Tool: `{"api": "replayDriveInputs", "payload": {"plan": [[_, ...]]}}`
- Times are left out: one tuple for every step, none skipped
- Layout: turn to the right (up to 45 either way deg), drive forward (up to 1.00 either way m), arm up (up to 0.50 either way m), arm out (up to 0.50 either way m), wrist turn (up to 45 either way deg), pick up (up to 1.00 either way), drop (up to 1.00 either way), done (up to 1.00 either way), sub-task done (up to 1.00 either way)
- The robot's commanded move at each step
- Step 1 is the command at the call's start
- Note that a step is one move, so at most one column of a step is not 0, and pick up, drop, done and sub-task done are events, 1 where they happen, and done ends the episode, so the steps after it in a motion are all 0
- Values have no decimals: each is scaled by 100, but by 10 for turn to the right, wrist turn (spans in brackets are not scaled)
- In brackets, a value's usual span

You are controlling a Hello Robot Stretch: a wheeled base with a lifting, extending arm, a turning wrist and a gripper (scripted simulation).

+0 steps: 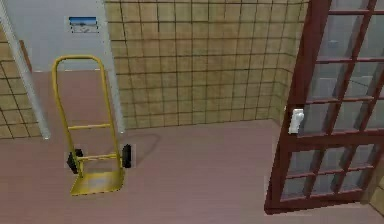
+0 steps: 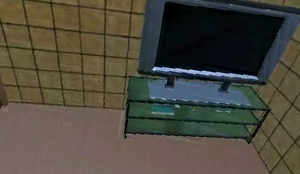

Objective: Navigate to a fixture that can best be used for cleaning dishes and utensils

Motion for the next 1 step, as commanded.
{"api": "replayDriveInputs", "payload": {"plan": [[0,100,0,0,0,0,0,0,0]]}}
